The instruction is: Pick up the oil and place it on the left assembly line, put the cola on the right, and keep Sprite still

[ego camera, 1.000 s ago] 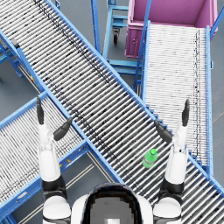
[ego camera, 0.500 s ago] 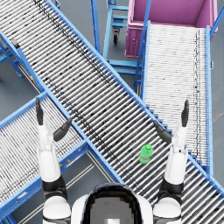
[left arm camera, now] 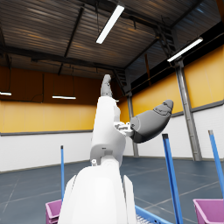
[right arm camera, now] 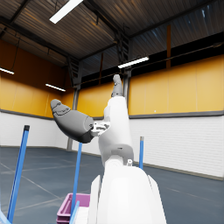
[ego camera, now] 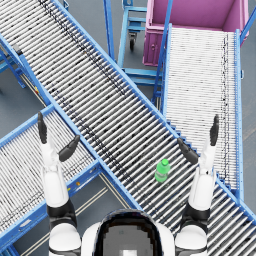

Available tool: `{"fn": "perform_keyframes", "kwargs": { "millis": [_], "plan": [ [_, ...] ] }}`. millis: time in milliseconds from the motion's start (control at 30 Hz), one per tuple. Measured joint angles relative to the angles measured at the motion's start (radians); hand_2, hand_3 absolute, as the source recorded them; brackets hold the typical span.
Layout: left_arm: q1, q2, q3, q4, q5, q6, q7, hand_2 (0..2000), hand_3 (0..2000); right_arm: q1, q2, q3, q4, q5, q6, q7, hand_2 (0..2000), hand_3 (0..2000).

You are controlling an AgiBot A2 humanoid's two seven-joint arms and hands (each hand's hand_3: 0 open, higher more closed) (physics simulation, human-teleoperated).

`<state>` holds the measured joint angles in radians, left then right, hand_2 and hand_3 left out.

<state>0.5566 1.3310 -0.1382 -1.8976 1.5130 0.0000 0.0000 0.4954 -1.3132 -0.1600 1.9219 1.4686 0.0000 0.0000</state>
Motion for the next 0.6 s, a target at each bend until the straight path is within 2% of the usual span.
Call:
{"fn": "perform_keyframes", "kwargs": {
  "millis": [600],
  "plan": [
    [-0.025, 0.009, 0.012, -0.016, 0.0, 0.0, 0.0, 0, 0, -0.012, -0.009, 0.007, -0.007, 0.0, 0.0, 0.0, 0, 0]
  ]
}}
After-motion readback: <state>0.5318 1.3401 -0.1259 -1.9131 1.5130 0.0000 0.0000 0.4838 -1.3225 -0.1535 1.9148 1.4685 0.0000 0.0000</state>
